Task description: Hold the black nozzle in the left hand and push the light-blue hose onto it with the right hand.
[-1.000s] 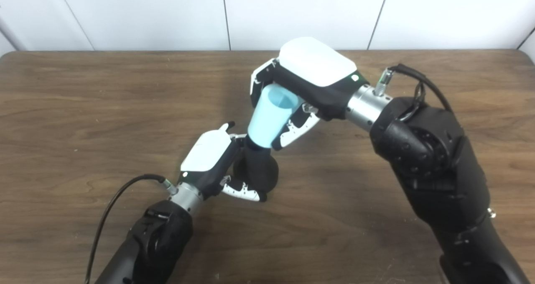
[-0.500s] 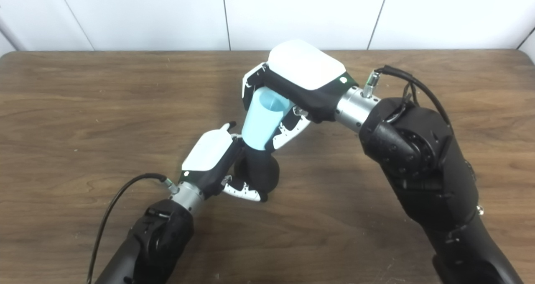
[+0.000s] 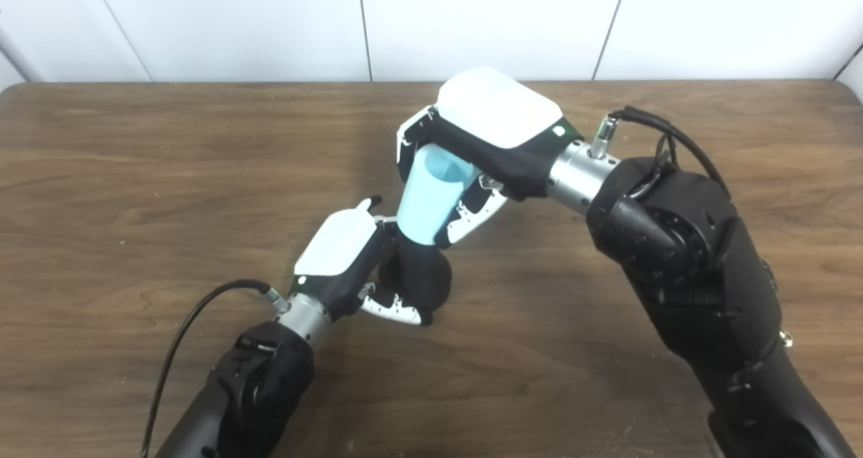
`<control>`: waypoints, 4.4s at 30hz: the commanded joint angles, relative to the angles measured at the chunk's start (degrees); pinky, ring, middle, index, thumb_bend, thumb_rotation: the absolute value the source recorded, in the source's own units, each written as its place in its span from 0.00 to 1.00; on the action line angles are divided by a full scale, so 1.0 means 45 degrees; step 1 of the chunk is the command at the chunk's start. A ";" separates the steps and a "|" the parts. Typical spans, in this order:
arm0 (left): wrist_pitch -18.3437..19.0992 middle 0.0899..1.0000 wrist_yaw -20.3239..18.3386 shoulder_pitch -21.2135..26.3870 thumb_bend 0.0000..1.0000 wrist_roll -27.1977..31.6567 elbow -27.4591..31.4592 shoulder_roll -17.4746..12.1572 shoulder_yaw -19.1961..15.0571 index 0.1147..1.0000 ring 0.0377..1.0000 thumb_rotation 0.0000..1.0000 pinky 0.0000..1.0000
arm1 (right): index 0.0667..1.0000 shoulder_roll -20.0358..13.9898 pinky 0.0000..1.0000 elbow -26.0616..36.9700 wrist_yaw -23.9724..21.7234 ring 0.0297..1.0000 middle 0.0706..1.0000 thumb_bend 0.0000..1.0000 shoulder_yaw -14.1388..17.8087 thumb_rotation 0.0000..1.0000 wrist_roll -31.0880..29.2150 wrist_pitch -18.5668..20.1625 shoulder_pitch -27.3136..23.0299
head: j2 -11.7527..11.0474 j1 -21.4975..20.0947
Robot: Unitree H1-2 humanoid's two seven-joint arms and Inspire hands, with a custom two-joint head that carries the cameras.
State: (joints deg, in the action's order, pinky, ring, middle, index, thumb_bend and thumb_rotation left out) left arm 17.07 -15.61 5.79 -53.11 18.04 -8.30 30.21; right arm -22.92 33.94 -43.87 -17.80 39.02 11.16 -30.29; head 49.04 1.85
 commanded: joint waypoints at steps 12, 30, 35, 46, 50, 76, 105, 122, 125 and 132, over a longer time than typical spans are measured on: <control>-0.0025 0.44 -0.0780 -0.0324 0.52 0.0002 -0.0425 0.0080 0.0417 0.42 0.69 0.00 1.00 | 0.46 -0.0328 0.33 0.0310 -0.0681 0.40 0.47 0.50 0.0435 0.00 -0.0102 0.0739 -0.1113 | -0.0018 -0.0024; -0.0123 0.43 -0.0749 -0.0322 0.52 0.0030 -0.0488 -0.0021 0.0384 0.42 0.69 0.00 1.00 | 0.47 0.0367 0.30 0.0675 -0.0082 0.41 0.47 0.50 0.1379 0.00 0.0433 0.1275 -0.0934 | -0.0051 -0.0121; -0.0095 0.44 -0.0795 -0.0277 0.52 0.0030 -0.0457 -0.0028 0.0365 0.42 0.69 0.00 1.00 | 0.47 0.0311 0.30 0.0741 -0.0260 0.41 0.47 0.50 0.1301 0.00 0.0451 0.1282 -0.0891 | -0.0062 -0.0101; -0.0086 0.45 -0.0766 -0.0208 0.52 0.0102 -0.0480 -0.0004 0.0288 0.41 0.69 0.00 1.00 | 0.48 0.0068 0.30 0.1007 -0.0707 0.40 0.47 0.50 0.1133 0.00 0.0505 0.1239 -0.0693 | -0.0032 -0.0097; -0.0061 0.45 -0.0775 -0.0190 0.52 0.0151 -0.0474 0.0027 0.0265 0.41 0.69 0.00 1.00 | 0.47 0.0050 0.31 0.0945 -0.0774 0.40 0.47 0.50 0.1070 0.00 0.0520 0.1184 -0.0569 | -0.0020 -0.0088; 0.0063 0.45 -0.0909 -0.0045 0.52 0.0209 -0.0576 0.0168 0.0315 0.41 0.68 0.00 1.00 | 0.46 0.0033 0.31 0.0710 -0.0622 0.41 0.48 0.50 0.0795 0.00 0.0199 0.1047 0.0068 | 0.0014 -0.0088; 0.0042 0.44 -0.0940 -0.0035 0.52 0.0113 -0.0602 0.0280 0.0406 0.42 0.67 0.00 1.00 | 0.45 0.0209 0.32 0.1122 -0.0553 0.41 0.47 0.50 0.0761 0.00 0.0423 0.1578 0.0152 | 0.0112 0.0046; 0.0051 0.44 -0.0902 -0.0029 0.52 0.0084 -0.0626 0.0279 0.0408 0.42 0.67 0.00 1.00 | 0.46 0.0228 0.31 0.1133 -0.0574 0.41 0.48 0.50 0.0715 0.00 0.0343 0.1628 0.0221 | 0.0124 0.0087; 0.0080 0.44 -0.0913 -0.0029 0.52 0.0048 -0.0615 0.0264 0.0397 0.42 0.67 0.00 1.00 | 0.46 0.0225 0.31 0.1066 -0.0515 0.40 0.48 0.50 0.0633 0.00 0.0459 0.1547 0.0360 | 0.0144 0.0103; 0.0101 0.44 -0.0917 -0.0051 0.52 -0.0021 -0.0595 0.0287 0.0431 0.42 0.67 0.00 1.00 | 0.47 0.0322 0.31 0.1240 -0.0657 0.40 0.47 0.50 0.0452 0.00 0.0471 0.1702 0.0252 | 0.0177 0.0067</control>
State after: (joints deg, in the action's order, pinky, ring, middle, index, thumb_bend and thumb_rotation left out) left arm 17.12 -16.25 6.65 -53.29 17.38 -7.37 30.47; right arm -21.32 37.78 -46.89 -15.53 41.09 19.43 -27.34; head 49.83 2.11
